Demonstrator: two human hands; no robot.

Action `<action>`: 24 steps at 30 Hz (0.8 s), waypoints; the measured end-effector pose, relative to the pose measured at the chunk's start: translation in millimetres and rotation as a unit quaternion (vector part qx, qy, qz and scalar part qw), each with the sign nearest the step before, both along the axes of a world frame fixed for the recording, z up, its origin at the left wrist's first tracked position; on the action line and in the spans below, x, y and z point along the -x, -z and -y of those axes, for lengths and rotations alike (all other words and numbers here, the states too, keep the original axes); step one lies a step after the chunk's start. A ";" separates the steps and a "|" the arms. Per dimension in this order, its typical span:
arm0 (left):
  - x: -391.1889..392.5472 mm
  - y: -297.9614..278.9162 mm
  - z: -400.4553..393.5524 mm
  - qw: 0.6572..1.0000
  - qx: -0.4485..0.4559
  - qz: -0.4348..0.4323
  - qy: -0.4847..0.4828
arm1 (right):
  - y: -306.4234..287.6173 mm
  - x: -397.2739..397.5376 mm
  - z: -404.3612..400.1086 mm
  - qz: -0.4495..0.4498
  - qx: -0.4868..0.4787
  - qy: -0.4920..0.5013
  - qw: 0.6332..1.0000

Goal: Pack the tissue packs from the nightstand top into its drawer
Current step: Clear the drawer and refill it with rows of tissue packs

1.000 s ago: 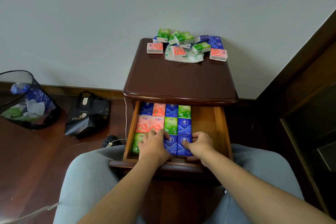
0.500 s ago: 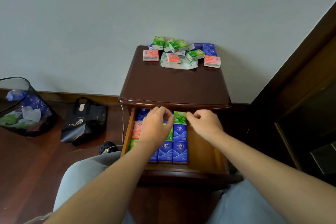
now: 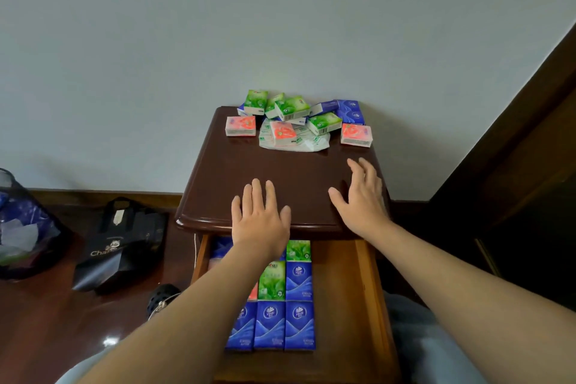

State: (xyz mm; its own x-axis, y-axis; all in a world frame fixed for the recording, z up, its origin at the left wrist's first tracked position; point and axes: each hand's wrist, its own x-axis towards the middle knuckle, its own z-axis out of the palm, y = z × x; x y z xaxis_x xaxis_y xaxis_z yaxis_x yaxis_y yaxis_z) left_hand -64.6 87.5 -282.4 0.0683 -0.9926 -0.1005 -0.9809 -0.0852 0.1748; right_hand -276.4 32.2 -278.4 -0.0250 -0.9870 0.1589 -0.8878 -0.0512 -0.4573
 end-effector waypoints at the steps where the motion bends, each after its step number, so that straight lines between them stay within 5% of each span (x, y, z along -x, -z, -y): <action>1: 2.3 1.1 8.0 1.000 -0.014 -0.011 -0.003 | 0.6 0.2 13.1 -0.002 -0.003 0.004 1.000; 12: 4.0 17.1 42.3 0.999 0.031 0.018 0.020 | 8.4 -6.4 109.1 -0.047 0.042 0.120 0.991; 20: 2.9 11.6 42.6 1.000 0.013 0.000 0.021 | 3.4 -13.0 78.8 -0.035 0.076 0.205 0.975; 24: 0.2 8.6 47.0 0.999 0.011 -0.029 0.008 | 7.0 -17.2 37.0 -0.053 0.130 0.115 0.983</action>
